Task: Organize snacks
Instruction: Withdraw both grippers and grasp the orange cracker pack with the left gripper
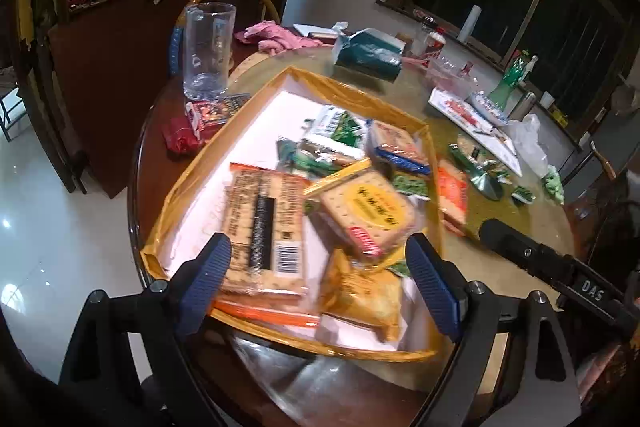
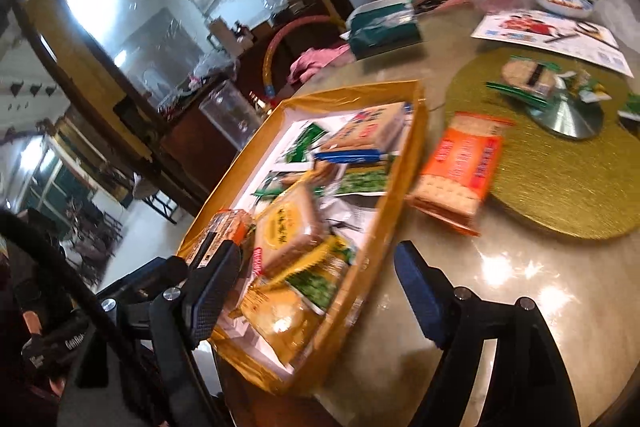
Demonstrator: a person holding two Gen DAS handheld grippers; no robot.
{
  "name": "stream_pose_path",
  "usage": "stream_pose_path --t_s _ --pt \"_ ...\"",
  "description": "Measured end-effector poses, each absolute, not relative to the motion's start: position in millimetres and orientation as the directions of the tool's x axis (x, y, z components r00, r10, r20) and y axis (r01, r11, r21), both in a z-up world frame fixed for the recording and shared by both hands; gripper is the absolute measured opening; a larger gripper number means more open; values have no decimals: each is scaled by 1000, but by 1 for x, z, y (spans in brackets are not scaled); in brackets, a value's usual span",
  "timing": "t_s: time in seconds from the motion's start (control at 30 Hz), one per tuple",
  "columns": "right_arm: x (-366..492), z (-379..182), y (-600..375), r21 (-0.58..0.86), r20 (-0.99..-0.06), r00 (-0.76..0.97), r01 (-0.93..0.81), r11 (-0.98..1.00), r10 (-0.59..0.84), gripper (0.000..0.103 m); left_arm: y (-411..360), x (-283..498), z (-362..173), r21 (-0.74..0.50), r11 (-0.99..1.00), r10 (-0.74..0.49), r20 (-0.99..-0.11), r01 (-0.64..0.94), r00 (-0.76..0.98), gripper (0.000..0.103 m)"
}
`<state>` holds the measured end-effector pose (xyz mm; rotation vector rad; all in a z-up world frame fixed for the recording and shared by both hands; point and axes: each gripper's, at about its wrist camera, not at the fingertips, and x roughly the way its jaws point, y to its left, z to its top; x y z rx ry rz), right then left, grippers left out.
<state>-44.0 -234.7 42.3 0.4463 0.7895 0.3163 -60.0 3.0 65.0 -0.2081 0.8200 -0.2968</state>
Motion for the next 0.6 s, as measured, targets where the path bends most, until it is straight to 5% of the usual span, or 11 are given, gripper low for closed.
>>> stream_pose_path --t_s 0.27,0.6 --pt "-69 32 -306 526 -629 672 -1 850 390 80 -52 -94 89 -212 916 -393 -646 341 654 89" --pt "-91 10 -371 268 -790 610 261 927 56 80 -117 -109 79 -199 876 -443 -694 440 568 89"
